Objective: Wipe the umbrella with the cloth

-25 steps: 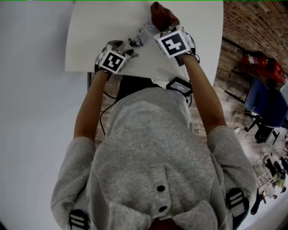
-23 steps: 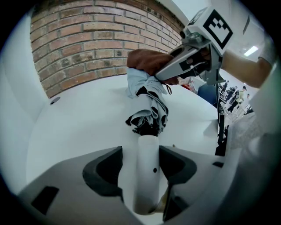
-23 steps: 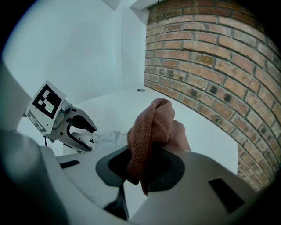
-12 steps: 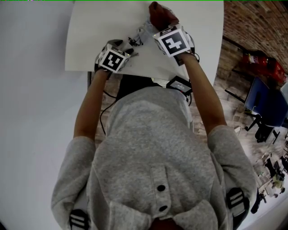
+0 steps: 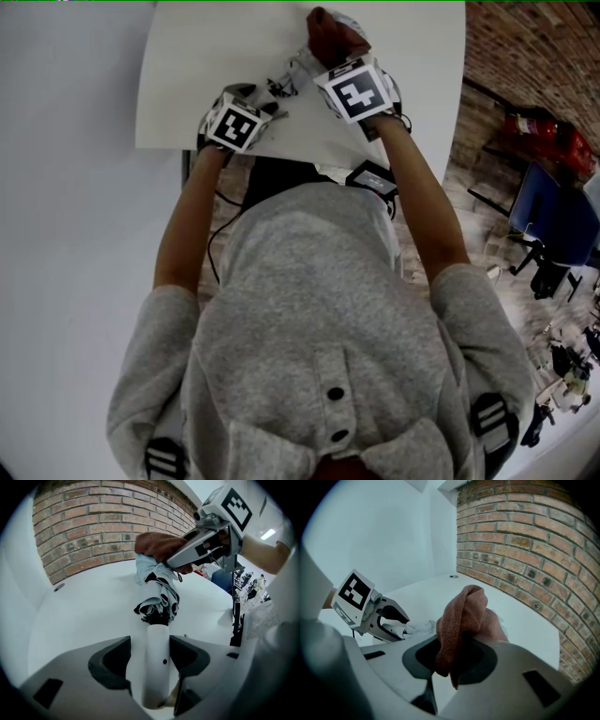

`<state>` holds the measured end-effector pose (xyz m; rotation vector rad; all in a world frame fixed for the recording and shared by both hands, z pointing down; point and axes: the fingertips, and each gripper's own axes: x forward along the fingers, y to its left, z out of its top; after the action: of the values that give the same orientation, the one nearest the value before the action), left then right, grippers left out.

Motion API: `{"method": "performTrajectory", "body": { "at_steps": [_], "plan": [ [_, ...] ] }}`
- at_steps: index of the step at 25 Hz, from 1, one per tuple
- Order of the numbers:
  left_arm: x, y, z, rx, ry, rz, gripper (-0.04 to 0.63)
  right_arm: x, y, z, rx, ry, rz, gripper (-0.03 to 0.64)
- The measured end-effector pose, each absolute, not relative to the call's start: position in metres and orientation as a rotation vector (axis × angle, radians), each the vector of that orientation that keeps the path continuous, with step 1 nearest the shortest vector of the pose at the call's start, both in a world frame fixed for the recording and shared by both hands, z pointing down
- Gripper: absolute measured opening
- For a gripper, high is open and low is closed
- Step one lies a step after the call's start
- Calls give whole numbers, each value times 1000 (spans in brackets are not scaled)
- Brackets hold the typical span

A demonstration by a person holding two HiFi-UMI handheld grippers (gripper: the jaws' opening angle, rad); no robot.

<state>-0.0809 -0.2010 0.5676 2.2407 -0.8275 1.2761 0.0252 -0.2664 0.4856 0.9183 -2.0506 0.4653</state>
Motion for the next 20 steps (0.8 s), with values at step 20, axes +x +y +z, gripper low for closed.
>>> {"method": "performTrajectory", "body": {
  "at_steps": [20],
  "plan": [
    [-82,-201,564,2248,-836,1268,267,-19,-240,494,773,-2115,574,80]
  ]
}}
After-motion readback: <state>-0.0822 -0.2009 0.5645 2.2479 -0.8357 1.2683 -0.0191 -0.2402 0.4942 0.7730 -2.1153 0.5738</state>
